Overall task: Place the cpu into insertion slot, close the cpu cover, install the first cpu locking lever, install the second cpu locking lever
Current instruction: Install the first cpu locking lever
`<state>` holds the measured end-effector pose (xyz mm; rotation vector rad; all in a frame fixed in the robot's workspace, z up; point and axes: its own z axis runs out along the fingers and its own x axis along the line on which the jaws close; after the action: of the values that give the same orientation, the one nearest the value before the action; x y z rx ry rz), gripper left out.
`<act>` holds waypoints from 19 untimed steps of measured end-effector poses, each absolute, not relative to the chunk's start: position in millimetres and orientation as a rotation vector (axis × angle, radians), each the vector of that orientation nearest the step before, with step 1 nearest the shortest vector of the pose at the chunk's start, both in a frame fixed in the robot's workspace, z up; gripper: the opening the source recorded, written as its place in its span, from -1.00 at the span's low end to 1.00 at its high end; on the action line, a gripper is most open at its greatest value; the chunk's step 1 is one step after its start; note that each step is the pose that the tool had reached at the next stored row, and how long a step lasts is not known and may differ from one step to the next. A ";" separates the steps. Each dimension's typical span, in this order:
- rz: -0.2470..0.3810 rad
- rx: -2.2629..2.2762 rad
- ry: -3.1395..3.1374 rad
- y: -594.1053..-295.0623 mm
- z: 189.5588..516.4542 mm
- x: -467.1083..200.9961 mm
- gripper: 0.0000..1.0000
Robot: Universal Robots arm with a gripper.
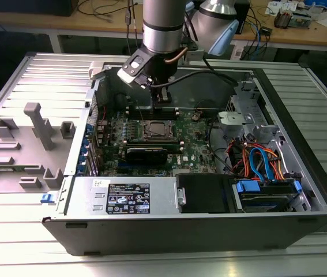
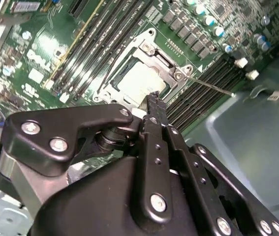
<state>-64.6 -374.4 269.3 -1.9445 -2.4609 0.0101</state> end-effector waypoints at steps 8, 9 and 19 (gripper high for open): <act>0.011 -1.616 -2.689 -374.4 268.5 -64.6 -0.79; 0.011 -1.586 -2.707 -374.4 268.4 -64.6 -0.79; 0.011 -1.448 -2.784 -374.4 268.2 -64.6 -0.79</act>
<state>-64.6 -374.4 268.2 -1.4481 -2.7835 0.0114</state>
